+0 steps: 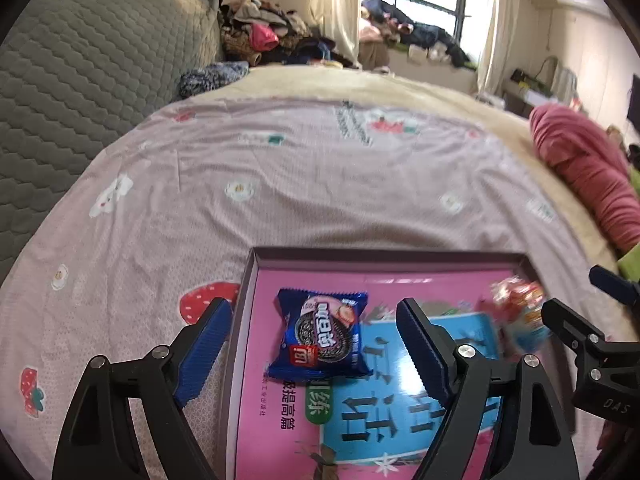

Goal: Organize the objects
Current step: 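Withdraw both tools from the tray back toward the remaining snacks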

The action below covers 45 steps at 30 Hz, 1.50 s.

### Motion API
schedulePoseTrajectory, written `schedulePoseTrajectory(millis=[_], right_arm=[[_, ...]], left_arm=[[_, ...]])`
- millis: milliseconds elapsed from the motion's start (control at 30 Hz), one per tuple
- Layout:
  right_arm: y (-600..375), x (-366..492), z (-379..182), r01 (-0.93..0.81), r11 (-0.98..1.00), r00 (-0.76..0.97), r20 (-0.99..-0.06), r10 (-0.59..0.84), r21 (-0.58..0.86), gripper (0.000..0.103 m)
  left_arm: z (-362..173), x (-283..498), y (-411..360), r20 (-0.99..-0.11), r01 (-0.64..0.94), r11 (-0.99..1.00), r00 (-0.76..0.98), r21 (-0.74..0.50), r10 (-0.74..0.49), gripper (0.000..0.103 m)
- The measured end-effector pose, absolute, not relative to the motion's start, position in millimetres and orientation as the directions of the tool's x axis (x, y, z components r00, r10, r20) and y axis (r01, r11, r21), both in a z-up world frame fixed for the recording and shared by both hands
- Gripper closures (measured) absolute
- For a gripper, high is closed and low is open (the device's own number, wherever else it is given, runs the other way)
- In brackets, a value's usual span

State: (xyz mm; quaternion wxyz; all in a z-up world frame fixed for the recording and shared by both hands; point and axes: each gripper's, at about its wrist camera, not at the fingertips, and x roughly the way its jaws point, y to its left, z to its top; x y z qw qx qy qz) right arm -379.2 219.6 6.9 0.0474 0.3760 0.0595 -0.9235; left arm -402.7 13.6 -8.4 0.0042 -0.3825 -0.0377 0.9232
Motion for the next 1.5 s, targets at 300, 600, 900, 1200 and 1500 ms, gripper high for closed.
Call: schedulePoseTrajectory(millis=[300, 600, 900, 1200, 1500], right_arm=[[230, -334, 60, 0.143, -0.987, -0.796, -0.6, -0.073, -0.07, 0.007], [229, -273, 98, 0.157, -0.985, -0.853, -0.513, -0.099, -0.072, 0.002], [223, -224, 104, 0.166, -0.984, -0.845, -0.523, -0.106, -0.069, 0.002], [220, -162, 99, 0.183, -0.982, -0.813, -0.568, -0.13, -0.037, 0.002], [232, -102, 85, 0.139, -0.99, -0.767, -0.634, -0.102, -0.01, 0.002]], left_arm=[[25, -379, 8, -0.653, 0.014, -0.995, -0.756, -0.097, 0.053, 0.013], [69, -331, 13, -0.573, -0.012, -0.998, -0.818, -0.067, 0.048, 0.013], [81, -265, 13, -0.581, -0.014, -0.999, -0.813, -0.036, 0.032, 0.013], [74, -193, -3, -0.623, 0.014, -0.999, -0.782, -0.04, 0.014, 0.013], [52, -122, -23, -0.695, 0.066, -0.998, -0.717, 0.01, -0.054, 0.013]])
